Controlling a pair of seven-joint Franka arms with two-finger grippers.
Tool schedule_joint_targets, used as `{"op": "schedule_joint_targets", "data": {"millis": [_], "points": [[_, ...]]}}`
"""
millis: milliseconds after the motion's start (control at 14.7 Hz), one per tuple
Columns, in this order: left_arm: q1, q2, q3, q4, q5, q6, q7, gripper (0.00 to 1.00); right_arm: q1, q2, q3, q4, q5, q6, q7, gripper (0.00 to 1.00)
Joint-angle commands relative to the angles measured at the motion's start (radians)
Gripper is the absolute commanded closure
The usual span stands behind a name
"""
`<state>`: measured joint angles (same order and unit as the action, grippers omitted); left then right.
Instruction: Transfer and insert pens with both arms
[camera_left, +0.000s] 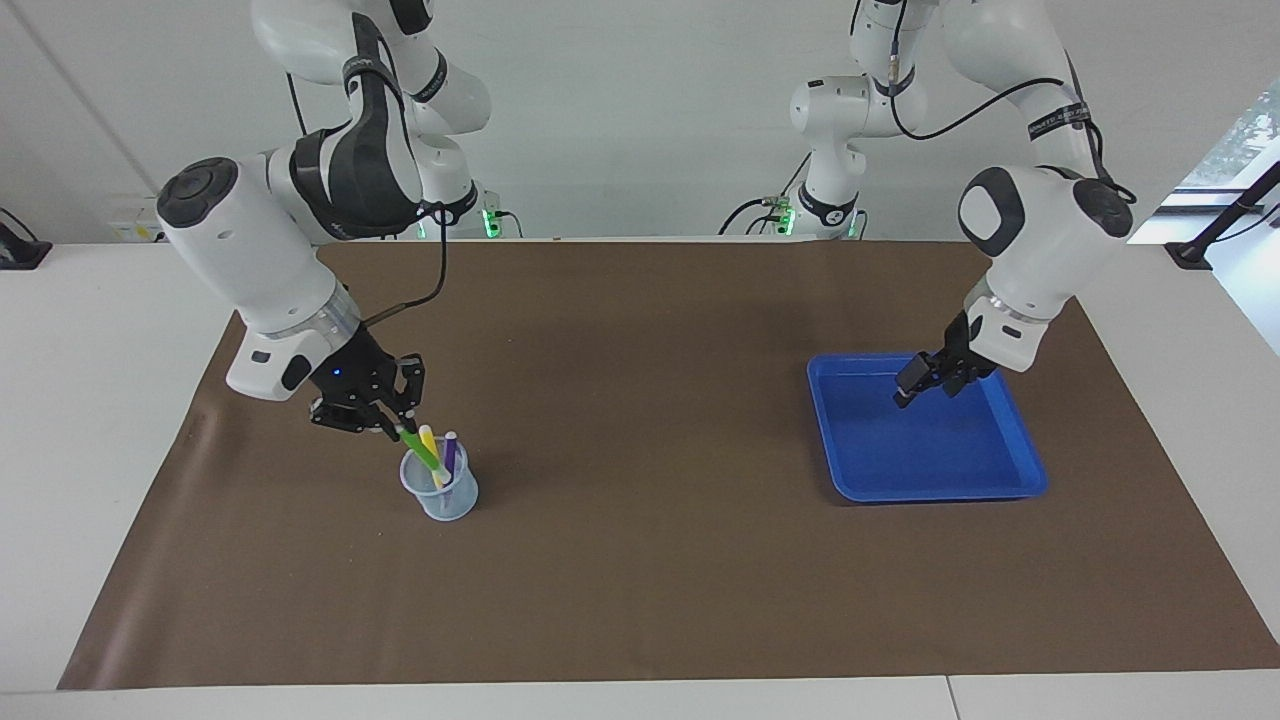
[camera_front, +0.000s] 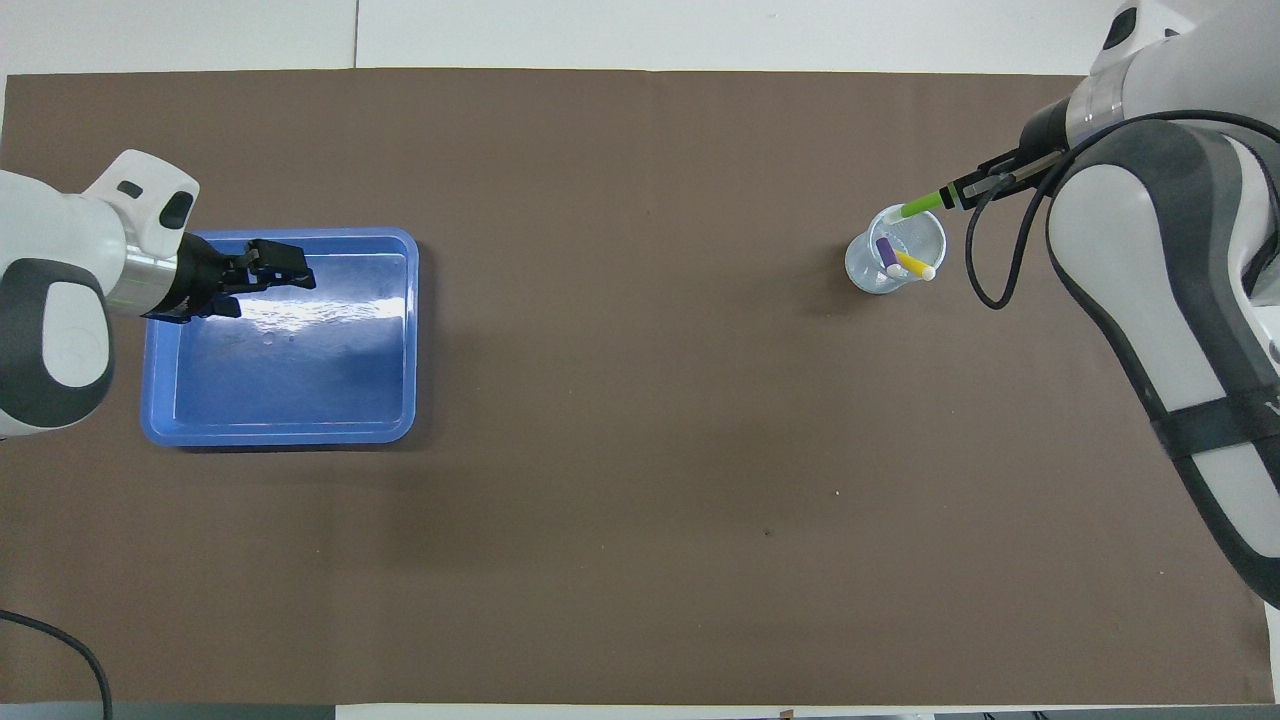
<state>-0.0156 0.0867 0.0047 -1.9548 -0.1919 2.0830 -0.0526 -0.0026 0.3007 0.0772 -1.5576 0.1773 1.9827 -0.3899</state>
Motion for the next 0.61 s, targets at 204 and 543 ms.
{"op": "schedule_joint_targets", "data": {"millis": [204,543], "points": [[0.054,-0.12,-0.011,0.028,0.114,-0.162,0.114,0.0,-0.007,-0.074,0.007,-0.137,-0.012,0.061,-0.026,1.0],[0.04,-0.104,-0.014,0.235,0.183,-0.385,0.122,0.0,-0.007,-0.092,0.01,-0.187,-0.01,0.096,-0.026,0.68]]}}
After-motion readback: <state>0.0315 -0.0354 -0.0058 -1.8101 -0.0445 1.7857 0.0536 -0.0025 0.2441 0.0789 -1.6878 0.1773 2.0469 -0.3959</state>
